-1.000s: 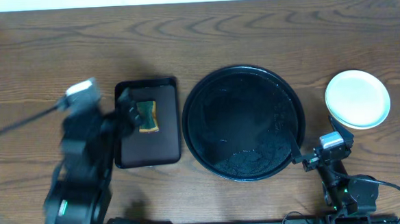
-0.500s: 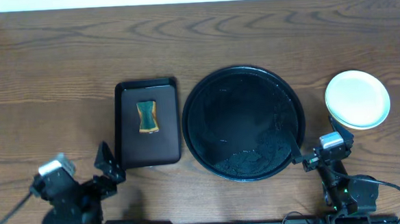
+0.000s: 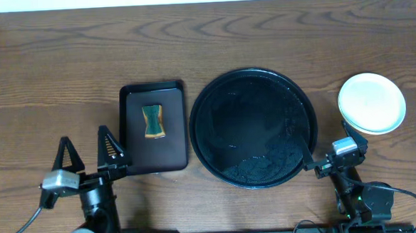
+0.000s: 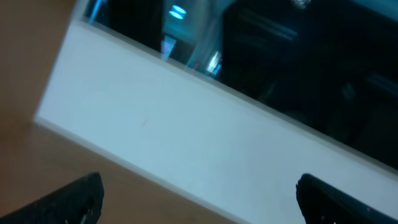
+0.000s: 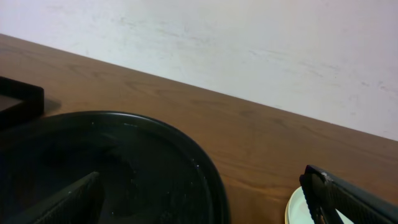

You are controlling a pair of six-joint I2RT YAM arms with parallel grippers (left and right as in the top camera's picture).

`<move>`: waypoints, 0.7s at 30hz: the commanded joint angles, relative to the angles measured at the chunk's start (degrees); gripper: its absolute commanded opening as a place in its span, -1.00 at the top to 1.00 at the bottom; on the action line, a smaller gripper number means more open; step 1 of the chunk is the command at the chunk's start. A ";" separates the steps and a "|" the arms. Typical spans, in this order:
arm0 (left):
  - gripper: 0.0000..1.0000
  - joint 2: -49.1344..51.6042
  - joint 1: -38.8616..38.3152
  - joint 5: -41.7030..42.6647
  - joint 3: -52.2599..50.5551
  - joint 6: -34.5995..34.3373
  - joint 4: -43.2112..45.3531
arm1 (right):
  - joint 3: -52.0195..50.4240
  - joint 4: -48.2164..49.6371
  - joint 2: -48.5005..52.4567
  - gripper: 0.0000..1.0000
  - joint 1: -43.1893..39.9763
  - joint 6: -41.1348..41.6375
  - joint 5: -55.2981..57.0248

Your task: Clean dirty plates on tray and stack at the side

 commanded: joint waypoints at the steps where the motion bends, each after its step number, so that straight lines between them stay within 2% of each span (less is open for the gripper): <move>1: -0.98 -0.50 0.31 2.75 -8.11 -1.27 9.94 | -0.07 -0.28 0.00 -0.99 -0.57 0.85 -0.07; 6: -0.98 -0.50 0.31 2.73 -13.97 -4.33 11.45 | -0.07 -0.26 0.00 -0.99 -0.57 0.85 -0.07; 16: -0.98 -0.50 0.31 1.40 -14.08 -4.26 -14.03 | -0.07 -0.26 0.00 -0.98 -0.57 0.85 -0.07; 21: -0.98 -0.39 0.31 1.44 -14.05 -3.19 -14.03 | -0.07 -0.26 0.00 -0.98 -0.57 0.85 -0.07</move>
